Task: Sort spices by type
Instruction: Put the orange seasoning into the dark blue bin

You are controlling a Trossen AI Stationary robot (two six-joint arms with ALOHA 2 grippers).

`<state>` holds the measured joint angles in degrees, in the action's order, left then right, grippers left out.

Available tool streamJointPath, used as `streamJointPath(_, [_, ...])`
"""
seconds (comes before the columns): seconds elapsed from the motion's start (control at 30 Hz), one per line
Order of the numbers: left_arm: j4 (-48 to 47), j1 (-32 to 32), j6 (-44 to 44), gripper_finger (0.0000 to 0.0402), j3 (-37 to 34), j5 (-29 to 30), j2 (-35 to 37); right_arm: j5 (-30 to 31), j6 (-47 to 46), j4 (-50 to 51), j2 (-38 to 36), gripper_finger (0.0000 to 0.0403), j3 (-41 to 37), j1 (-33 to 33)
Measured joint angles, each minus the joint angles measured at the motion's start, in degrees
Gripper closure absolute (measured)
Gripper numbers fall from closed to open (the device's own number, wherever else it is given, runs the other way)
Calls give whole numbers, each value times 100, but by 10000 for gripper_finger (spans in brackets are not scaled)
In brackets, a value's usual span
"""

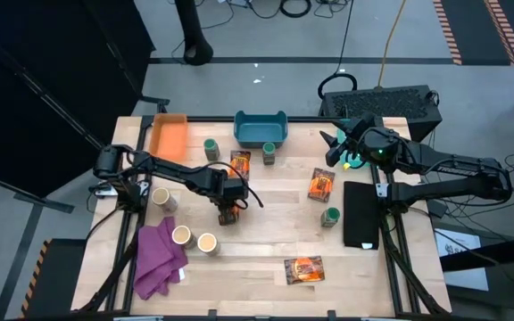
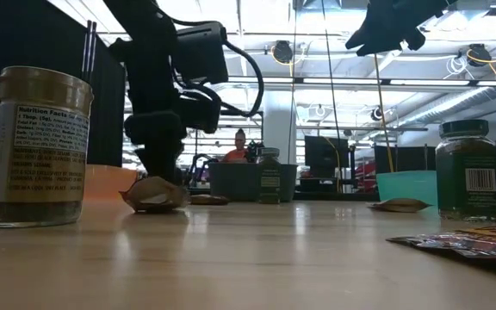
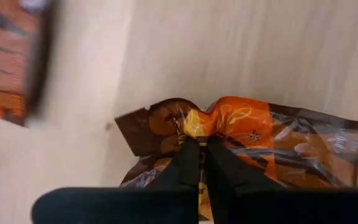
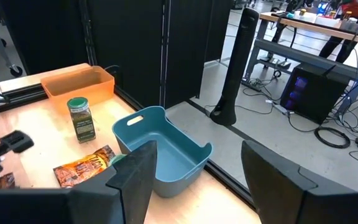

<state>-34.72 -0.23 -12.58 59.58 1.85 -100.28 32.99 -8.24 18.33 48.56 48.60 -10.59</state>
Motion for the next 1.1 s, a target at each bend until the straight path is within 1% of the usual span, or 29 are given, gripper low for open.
streamJointPath(0.2, [91, -5, 117, 392, 36, -59, 672, 0, 18, 0, 1, 186, 0, 0])
streamJointPath(0.33, [123, 14, 91, 392, 43, -11, 1269, 0, 15, 0, 1, 186, 0, 0])
streamJointPath(0.4, [114, 55, -9, 392, 43, 170, 1575, -2, 14, 0, 1, 186, 0, 2])
streamJointPath(0.53, [120, 336, -173, 392, 81, 742, 2203, 0, 10, 0, 1, 186, 0, 0])
streamJointPath(0.63, [101, 622, -152, 392, 315, 828, 2443, 0, 10, -18, 1, 186, 0, 0])
streamJointPath(0.8, [133, 1042, 541, 392, 1107, 864, 2411, 20, 19, -22, 1, 186, 0, 2])
streamJointPath(1.0, [145, 1628, 1666, 392, 2092, 863, 1877, 43, 144, -21, 1, 186, 0, 0])
streamJointPath(1.1, [134, 1994, 2097, 392, 2430, 841, 1494, 52, 218, 4, -1, 186, 0, -6])
